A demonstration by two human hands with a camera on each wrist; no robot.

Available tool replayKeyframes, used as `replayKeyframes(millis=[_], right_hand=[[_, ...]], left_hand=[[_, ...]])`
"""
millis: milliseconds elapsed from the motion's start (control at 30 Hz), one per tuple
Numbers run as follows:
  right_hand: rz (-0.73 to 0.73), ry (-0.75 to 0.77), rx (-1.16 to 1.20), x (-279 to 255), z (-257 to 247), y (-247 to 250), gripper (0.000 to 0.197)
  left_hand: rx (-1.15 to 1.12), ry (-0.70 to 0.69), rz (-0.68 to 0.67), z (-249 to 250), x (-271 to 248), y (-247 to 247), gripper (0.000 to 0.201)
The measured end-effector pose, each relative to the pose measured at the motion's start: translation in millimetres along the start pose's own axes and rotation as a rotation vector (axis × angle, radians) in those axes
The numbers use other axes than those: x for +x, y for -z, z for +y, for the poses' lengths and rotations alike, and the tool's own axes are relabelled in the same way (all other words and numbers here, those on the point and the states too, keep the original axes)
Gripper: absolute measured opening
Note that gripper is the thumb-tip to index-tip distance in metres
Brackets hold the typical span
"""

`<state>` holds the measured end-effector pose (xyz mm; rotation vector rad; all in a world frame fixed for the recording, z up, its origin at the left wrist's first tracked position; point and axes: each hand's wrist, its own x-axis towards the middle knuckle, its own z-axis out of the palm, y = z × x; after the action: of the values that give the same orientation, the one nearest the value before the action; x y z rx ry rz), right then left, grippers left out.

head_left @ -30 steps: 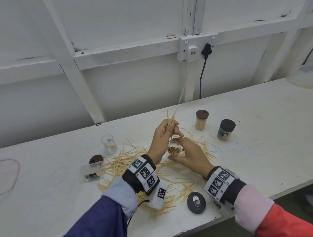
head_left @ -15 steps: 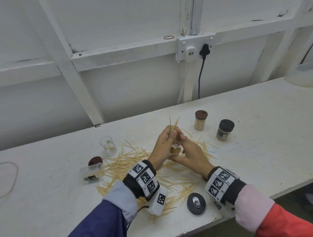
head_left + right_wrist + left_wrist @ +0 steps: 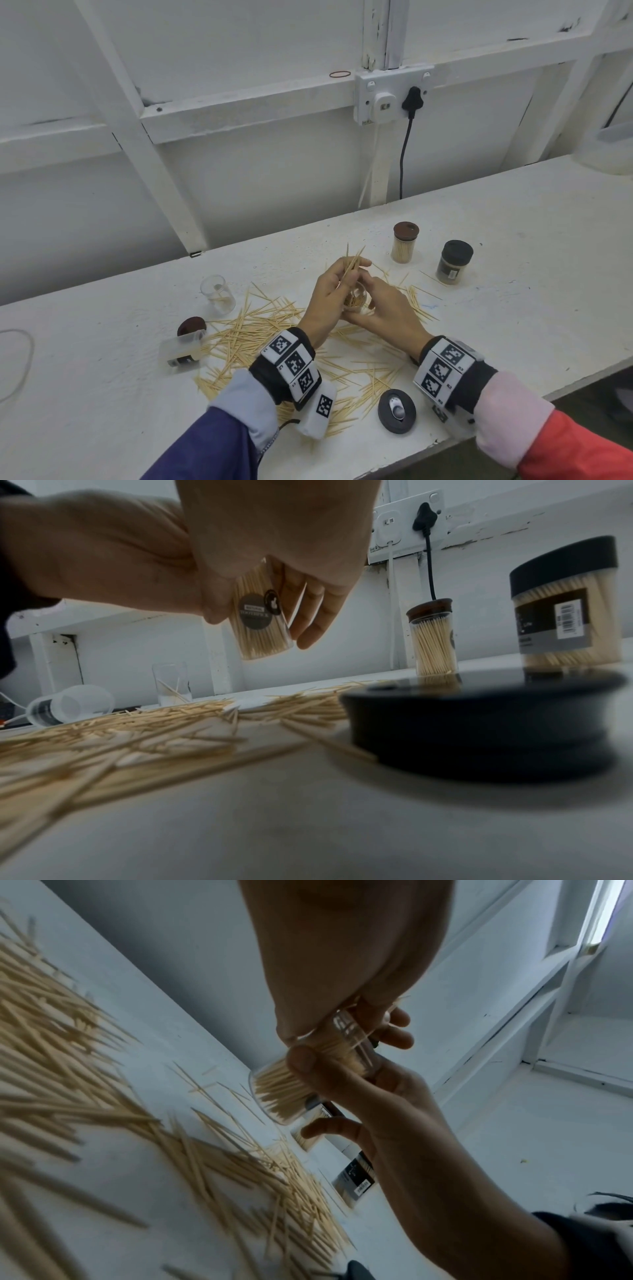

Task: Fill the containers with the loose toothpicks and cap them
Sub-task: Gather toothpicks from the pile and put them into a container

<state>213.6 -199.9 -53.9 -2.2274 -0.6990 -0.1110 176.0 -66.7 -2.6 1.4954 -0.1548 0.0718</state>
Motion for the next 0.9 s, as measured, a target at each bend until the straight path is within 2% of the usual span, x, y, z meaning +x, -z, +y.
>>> replayKeyframes(millis=[200, 433, 567, 767, 900], right_hand=[[-0.004, -0.014, 0.024, -0.6, 1.7, 1.2, 0.085], [0.027, 0.013, -0.027, 1.5, 5.6, -0.3, 0.064], [0.032, -0.013, 0.003, 3.1, 8.3, -1.8, 0.05], [0.033, -0.041, 0.035, 2.1, 8.6, 1.2, 0.056], [0.016, -0.058, 0.034, 2.2, 8.6, 2.0, 0.054]], left_hand=[[-0.066, 0.025, 0.027, -4.1, -0.5, -3.3, 0.014], [-0.007, 0.001, -0.069, -8.3, -3.4, 2.3, 0.014], [0.013, -0.001, -0.093, -7.6, -1.9, 5.9, 0.023], [0.076, 0.062, -0.073, -14.4, -0.9, 3.7, 0.032], [0.104, 0.075, -0.068, -15.9, 0.6, 3.6, 0.031]])
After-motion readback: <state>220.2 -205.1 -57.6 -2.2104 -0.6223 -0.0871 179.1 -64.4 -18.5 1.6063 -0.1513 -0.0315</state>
